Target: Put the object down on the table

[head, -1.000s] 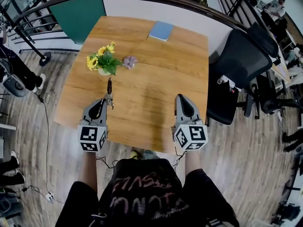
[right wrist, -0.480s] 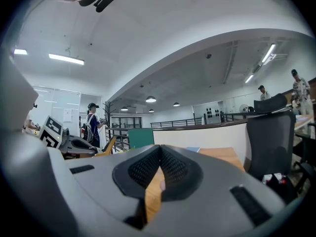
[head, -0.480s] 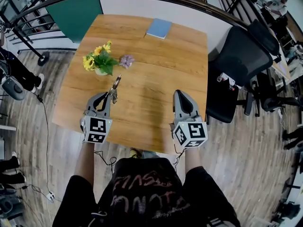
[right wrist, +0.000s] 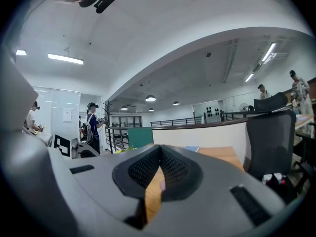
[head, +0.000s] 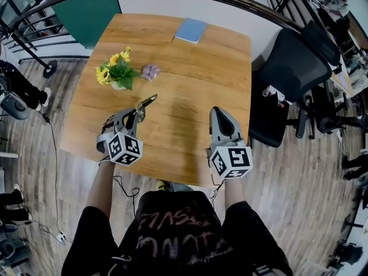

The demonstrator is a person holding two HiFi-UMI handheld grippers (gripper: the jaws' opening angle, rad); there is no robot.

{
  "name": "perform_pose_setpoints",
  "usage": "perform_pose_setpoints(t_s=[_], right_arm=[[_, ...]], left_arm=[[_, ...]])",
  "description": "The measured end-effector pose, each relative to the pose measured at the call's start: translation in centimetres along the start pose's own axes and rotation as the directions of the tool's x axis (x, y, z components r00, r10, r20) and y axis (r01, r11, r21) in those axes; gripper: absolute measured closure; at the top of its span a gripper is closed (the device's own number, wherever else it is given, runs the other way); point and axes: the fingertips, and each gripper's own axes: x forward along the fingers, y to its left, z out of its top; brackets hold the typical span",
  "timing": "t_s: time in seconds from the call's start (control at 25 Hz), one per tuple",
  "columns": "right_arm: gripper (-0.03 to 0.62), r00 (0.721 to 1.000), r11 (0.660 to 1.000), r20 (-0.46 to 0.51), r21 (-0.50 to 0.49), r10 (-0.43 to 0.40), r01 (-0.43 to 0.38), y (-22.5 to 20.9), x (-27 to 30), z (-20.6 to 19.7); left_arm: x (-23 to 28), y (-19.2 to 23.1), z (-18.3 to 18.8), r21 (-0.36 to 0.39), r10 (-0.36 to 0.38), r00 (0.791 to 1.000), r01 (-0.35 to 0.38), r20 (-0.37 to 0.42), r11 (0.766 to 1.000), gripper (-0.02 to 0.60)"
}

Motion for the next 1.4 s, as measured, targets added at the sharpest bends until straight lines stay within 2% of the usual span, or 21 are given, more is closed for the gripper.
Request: perform_pose_setpoints(t_s=[0.16,0.28,0.4,0.48,0.72,0.92,1.16,1.4], right_arm=[[0.589,1.0,1.0,-0.01,0.002,0.006,-0.006,-0.4,0.3,-0.3],[0.589,1.0,1.0,-0.016,0.007,0.009,-0.009,-0.6,0.6,-0.4],[0.589,1.0,1.0,-0.024,0.012,0.012,-0.012,-0.8,0.8,-0.7],[0.589,0.999,1.0,-0.03,0.014,0.012,-0.012,-1.0,0.8,-0.8],[0.589,0.999,0.999,-0.053,0.047,0.008,-0.005,-1.7,1.2,-1.9],[0.589,0.998,0.999,-0.065,0.043,0.013,-0.01,-1.6,1.5,-2.5],[0.589,0.997,0.999,-0.078,0.041,0.005,-0.001,-2.1,1.4,-2.8],[0.589,0.996,0.998,-0.087,0.054,-0.007,0.012,-2.5,1.4,-3.1]], left_arm=[[1.9,-1.6,-1.2,0.035,-0.043,0.998,0.045,-0.054,0.998,0.568],[3.4,-2.7,-2.1,0.115,-0.065,0.993,0.077,-0.103,0.99,0.568],[4.9,-4.3,-3.1,0.245,-0.088,0.983,0.126,-0.164,0.961,0.568],[5.8,-5.5,-3.8,0.286,-0.113,0.974,0.168,-0.197,0.943,0.568],[7.9,-7.7,-5.5,0.292,-0.154,0.956,0.226,-0.25,0.929,0.568],[9.1,-9.1,-6.5,0.26,-0.177,0.947,0.248,-0.27,0.933,0.566],[9.6,-10.7,-7.4,0.274,-0.208,0.926,0.299,-0.316,0.914,0.561],[9.9,-11.5,-7.7,0.262,-0.226,0.923,0.312,-0.311,0.913,0.555]])
